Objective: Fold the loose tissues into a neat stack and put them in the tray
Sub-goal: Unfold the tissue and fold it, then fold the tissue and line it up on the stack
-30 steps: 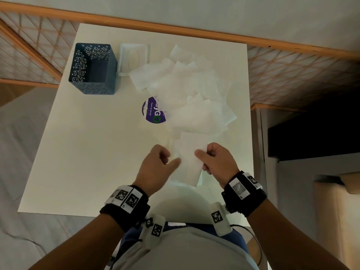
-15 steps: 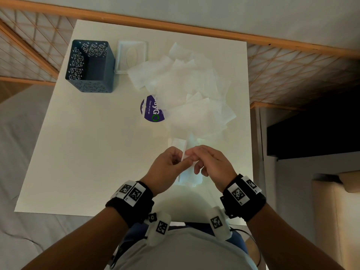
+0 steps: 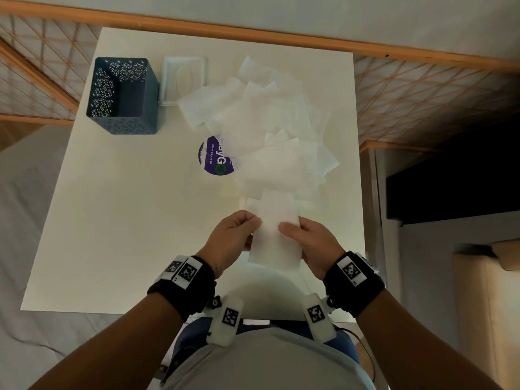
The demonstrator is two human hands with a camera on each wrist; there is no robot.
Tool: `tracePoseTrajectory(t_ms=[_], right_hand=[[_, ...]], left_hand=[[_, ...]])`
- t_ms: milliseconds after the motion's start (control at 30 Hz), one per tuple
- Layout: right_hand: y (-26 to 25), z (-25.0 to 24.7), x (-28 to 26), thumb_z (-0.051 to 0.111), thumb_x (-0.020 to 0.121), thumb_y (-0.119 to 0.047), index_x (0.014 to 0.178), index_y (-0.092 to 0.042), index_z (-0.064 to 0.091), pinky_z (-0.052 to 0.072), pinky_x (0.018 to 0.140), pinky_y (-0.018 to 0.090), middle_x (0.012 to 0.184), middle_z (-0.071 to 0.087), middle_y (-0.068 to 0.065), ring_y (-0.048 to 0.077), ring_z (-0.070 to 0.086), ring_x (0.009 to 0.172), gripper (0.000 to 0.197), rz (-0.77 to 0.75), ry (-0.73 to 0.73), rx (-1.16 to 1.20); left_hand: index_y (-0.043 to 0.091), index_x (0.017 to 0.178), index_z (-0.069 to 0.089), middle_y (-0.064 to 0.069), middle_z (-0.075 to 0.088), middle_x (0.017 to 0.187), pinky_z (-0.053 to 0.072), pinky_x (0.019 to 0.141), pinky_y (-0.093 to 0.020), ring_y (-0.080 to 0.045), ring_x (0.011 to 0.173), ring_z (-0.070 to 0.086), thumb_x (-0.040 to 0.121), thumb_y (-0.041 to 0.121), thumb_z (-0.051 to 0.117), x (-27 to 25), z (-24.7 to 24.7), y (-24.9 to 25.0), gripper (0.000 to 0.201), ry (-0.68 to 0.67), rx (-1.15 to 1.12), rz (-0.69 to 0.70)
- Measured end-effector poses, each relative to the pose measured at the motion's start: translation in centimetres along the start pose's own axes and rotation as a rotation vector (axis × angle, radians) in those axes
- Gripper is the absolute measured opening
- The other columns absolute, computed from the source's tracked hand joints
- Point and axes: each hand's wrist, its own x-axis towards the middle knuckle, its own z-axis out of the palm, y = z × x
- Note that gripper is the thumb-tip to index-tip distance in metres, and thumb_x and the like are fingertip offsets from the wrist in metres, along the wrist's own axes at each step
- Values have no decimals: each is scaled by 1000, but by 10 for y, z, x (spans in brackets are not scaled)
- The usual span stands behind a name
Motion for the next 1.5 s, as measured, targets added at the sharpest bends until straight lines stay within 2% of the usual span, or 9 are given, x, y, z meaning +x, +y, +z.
tracePoseTrajectory(t_ms=[233,400,733,833,1000,1167,1333,1400,1500], right_hand=[[14,1,26,77,90,-34,94,-12,75,62,79,45,90,78,5,26,74,85,22,-73,182,-466],[20,5,35,74,89,-37,72,-12,49,39,58,33,67,49,3,22,44,61,40,-84,199,-690],[-1,-11,44,68,92,-56,87,-19,57,41,63,30,80,62,-5,17,58,73,40,-103,429,-751],[-22,-30,59,68,94,-49,109,-17,58,44,74,31,102,66,1,18,61,85,37,-95,525,-718],[-48,-46,98,65,89,-55,134,-9,55,48,80,37,132,59,13,32,63,104,65,65,549,-771],[-77,-45,117,64,88,-68,115,-8,57,47,83,38,101,66,10,31,65,89,66,294,467,-738],[-85,-35,140,74,89,-34,130,-4,64,61,92,44,101,70,2,25,76,93,52,222,386,-559],[-98,-28,144,69,96,-20,141,-2,54,61,78,36,113,58,7,27,66,102,51,181,336,-495],[-118,-21,154,67,96,-16,137,-4,58,57,63,25,103,61,2,18,62,81,43,124,366,-515]], left_hand=[[15,82,69,5,71,68,58,79,-41,-14,66,67,98,29,69,16,-13,-27,21,184,370,-1],[20,80,68,4,72,73,55,72,-37,-20,74,68,98,30,66,15,-19,-32,21,267,477,2],[23,96,53,4,63,88,44,66,-29,-15,77,60,90,45,77,11,-23,-34,33,356,572,24],[26,94,48,9,54,91,44,66,-29,-11,75,54,90,40,77,10,-19,-34,32,317,772,240],[27,128,67,7,57,115,52,85,-31,-16,95,61,96,35,71,22,-9,-27,34,57,1035,511],[27,136,64,0,57,119,50,89,-38,-25,100,57,100,30,58,29,-3,-22,36,-69,1187,439],[29,137,61,-1,53,119,48,89,-36,-25,103,55,101,31,54,32,2,-23,37,-80,1208,378],[30,142,57,0,52,122,48,90,-36,-25,105,55,101,31,53,33,3,-24,41,-89,1203,360],[33,146,52,1,50,128,48,91,-35,-25,109,56,100,32,54,33,4,-27,46,-93,1207,350]])
